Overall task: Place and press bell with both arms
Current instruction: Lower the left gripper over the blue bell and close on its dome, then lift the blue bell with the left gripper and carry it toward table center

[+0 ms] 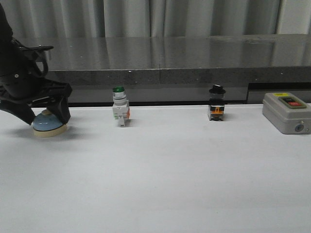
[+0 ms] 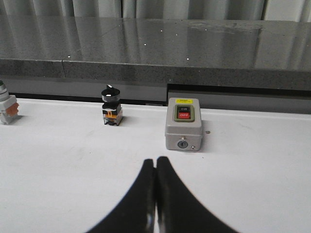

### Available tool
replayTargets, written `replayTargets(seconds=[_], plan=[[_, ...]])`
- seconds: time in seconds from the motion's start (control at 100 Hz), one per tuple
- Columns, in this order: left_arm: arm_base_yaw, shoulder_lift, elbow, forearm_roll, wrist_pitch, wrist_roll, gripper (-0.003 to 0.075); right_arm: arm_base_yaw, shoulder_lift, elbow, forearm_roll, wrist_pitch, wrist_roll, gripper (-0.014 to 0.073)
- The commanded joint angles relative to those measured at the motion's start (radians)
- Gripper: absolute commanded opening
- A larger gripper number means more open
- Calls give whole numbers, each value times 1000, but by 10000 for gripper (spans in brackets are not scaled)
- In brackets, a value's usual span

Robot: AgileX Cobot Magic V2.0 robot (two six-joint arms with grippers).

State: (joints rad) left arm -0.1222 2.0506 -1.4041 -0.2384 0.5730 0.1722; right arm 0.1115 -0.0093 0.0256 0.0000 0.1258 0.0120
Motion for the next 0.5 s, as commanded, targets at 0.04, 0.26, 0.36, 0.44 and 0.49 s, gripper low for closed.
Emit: replayTargets(seconds=[0.04,0.26,0.36,0.44,0.49], plan=[[-7,-54,-31,-11,-29,1,564,-5,-19,-14,-14,-86,-1,-60],[-7,-54,-31,-11,-9,4,498,-5,-19,-14,-14,-86,-1,-60],[-7,-54,-31,-11,-2,4,379,-5,-19,-14,-14,-86,-1,-60],[-7,-54,-31,-11,-1,4,297,-5,-19,-14,-14,-86,-1,-60],[-7,-54,-31,-11,1,4,254,-5,-19,-14,-14,-86,-1,-60]])
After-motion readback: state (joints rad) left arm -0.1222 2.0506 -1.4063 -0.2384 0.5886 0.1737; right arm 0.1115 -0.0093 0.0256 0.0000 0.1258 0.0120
